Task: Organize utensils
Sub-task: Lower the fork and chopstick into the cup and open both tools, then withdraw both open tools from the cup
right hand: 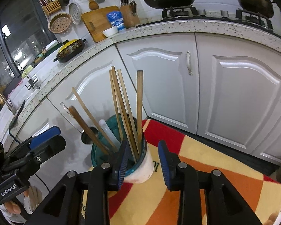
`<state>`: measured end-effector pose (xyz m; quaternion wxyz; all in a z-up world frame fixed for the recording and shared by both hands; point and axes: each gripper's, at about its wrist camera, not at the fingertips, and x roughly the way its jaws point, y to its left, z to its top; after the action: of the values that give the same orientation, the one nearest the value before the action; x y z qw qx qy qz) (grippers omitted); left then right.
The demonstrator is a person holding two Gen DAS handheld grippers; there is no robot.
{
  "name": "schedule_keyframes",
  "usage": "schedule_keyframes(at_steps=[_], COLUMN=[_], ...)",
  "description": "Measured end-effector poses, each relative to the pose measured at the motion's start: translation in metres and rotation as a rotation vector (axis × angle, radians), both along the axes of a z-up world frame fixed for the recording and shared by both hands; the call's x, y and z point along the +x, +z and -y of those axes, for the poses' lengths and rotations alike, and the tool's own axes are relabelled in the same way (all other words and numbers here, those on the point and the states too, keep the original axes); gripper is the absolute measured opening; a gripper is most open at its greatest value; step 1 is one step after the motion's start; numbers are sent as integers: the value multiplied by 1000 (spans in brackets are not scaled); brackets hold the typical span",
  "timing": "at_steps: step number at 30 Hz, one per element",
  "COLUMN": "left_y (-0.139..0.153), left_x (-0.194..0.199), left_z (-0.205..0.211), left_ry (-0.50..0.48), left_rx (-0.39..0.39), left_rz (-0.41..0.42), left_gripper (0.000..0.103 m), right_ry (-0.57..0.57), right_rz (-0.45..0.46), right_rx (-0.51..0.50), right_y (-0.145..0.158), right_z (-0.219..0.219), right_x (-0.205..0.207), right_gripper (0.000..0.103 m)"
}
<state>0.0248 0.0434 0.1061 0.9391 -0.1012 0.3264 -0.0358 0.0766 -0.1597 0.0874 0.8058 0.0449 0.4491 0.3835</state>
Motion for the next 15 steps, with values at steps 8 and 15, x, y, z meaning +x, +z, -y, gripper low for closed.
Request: schedule_keyframes(at_steps=[8, 15], left_y=[-18, -25], left_x=[-14, -26], left_z=[13, 16], left_ry=[29, 65], left_rx=[49, 47], left_rz=[-48, -58], left_gripper=[50, 50], right_ry=[-50, -72], right_rz=[19, 35], right_rx=[-4, -20], right_y=[-1, 1], right_z=[16, 24], right_x=[-27, -44], right_gripper=[38, 40])
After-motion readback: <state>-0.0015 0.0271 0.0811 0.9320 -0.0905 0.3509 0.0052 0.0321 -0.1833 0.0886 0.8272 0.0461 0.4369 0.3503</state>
